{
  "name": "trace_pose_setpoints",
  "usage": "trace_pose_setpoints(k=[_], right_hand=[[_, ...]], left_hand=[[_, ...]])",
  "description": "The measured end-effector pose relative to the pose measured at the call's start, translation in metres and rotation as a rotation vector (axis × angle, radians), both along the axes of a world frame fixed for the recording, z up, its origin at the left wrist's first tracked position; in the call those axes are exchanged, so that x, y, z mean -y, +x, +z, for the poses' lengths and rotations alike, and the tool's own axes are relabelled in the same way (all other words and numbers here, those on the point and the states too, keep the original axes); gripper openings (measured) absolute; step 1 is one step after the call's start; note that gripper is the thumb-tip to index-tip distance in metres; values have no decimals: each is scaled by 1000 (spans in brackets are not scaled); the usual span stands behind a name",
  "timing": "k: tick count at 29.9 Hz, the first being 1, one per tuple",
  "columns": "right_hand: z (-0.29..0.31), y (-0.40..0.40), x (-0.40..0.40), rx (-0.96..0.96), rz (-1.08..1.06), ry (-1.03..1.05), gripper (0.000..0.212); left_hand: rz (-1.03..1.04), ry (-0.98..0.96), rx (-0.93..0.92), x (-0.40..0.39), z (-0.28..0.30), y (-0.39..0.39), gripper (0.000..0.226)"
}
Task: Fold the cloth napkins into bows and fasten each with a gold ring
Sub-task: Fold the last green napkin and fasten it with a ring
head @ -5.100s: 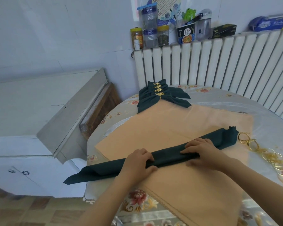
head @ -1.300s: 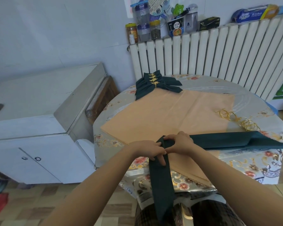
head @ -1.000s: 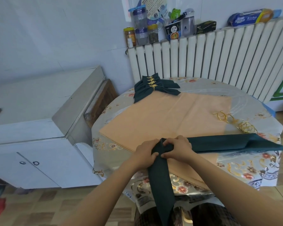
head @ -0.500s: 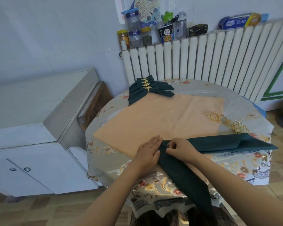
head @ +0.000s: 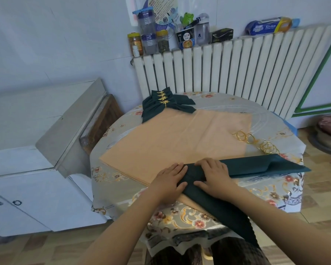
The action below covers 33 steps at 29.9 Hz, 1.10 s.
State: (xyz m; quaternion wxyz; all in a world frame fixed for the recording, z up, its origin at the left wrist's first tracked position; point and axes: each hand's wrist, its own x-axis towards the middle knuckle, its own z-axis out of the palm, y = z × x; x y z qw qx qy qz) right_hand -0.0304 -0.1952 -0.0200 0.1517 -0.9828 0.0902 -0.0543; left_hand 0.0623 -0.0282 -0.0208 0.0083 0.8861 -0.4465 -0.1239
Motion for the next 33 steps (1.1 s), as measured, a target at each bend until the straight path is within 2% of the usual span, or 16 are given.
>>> trace_pose_setpoints(k=[3, 7, 11, 13, 18, 20, 23, 26, 29, 31, 33], right_hand=[[17, 10, 22, -79, -171, 0, 46], [36, 23, 51, -366, -233, -170, 46], [46, 34, 63, -539, -224, -33, 47], [50, 37, 61, -527, -219, 4, 45], [58, 39, 37, -409, -165, -149, 30], [55, 41, 28, -366, -167, -135, 25], [55, 44, 23, -364, -209, 48, 22], [59, 45, 22, -397, -259, 291, 35], [59, 39, 15, -437, -329, 651, 24], [59, 35, 13, -466, -393, 867, 15], [60, 32, 15, -478, -436, 1060, 19]], left_hand=[[-16, 55, 24, 3, 5, 1, 60], [-20, 73, 11, 6, 8, 2, 60], [-20, 81, 5, 6, 8, 3, 61], [-26, 83, 16, 7, 8, 4, 61], [-22, 89, 22, 9, 12, 5, 62], [-16, 86, 45, 9, 14, 5, 62], [-37, 91, 114, 11, 17, 5, 62], [-45, 61, 85, 13, 20, 6, 62], [0, -46, -65, 17, 21, 5, 61], [110, -191, -238, 16, 24, 6, 47], [234, -270, -421, 17, 32, 9, 30]])
